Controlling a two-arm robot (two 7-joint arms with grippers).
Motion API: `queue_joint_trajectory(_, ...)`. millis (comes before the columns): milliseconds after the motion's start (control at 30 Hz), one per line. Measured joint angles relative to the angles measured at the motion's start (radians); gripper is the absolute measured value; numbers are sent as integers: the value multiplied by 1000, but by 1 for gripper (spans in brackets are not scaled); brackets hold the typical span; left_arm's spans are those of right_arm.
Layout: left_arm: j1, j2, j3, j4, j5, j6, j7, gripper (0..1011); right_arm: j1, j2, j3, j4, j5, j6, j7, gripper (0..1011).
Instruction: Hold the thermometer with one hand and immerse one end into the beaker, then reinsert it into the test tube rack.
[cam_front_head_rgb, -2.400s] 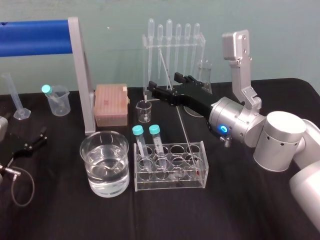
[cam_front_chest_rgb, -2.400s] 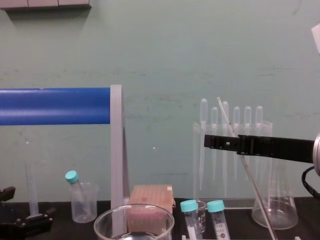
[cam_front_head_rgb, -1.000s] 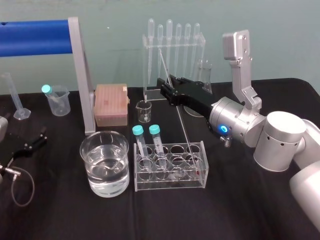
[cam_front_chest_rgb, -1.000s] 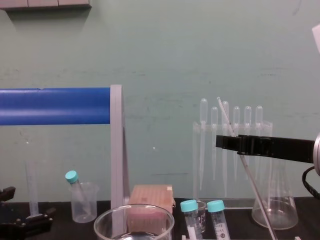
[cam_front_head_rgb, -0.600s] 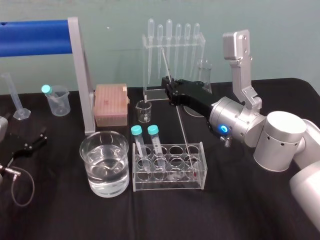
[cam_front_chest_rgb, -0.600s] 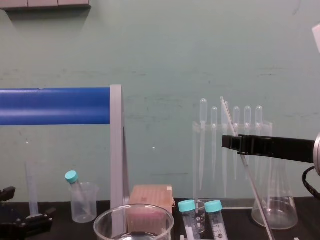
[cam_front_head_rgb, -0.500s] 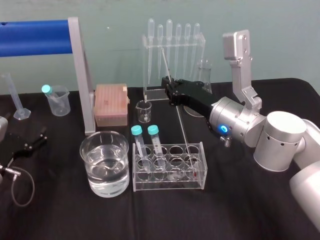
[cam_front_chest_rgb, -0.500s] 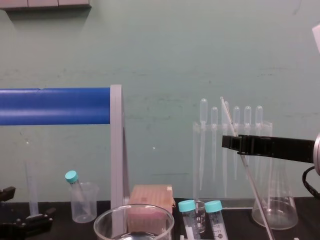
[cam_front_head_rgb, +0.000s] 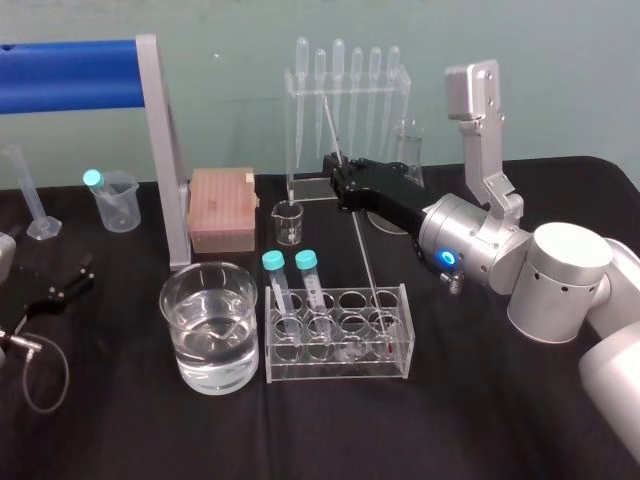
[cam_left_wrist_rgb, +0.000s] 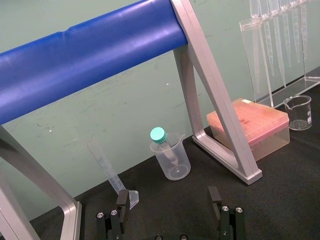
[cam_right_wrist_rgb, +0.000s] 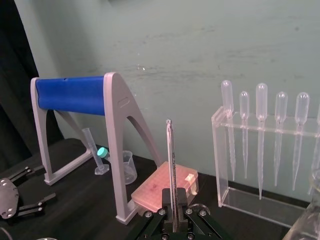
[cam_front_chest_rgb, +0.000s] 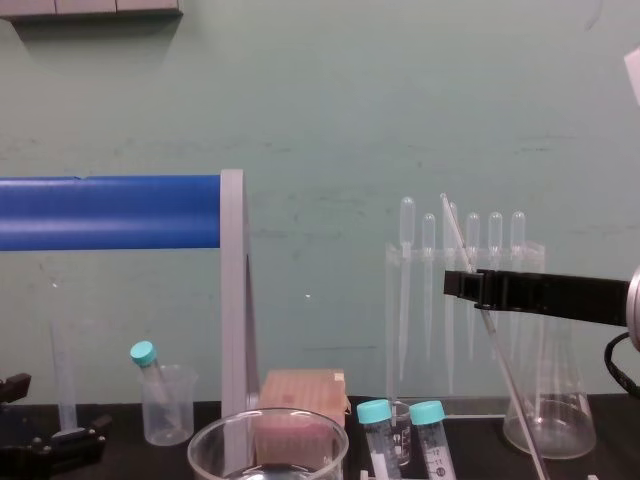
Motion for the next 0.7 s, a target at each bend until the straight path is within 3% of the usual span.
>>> queue_joint_trajectory(400, 0, 0, 0, 0, 0, 0, 0, 1008, -6, 0, 9, -8, -63, -100, 6, 53)
queue_joint_trajectory(700, 0, 0, 0, 0, 0, 0, 0, 1008, -2, -12, 44, -42, -15, -130, 58, 53)
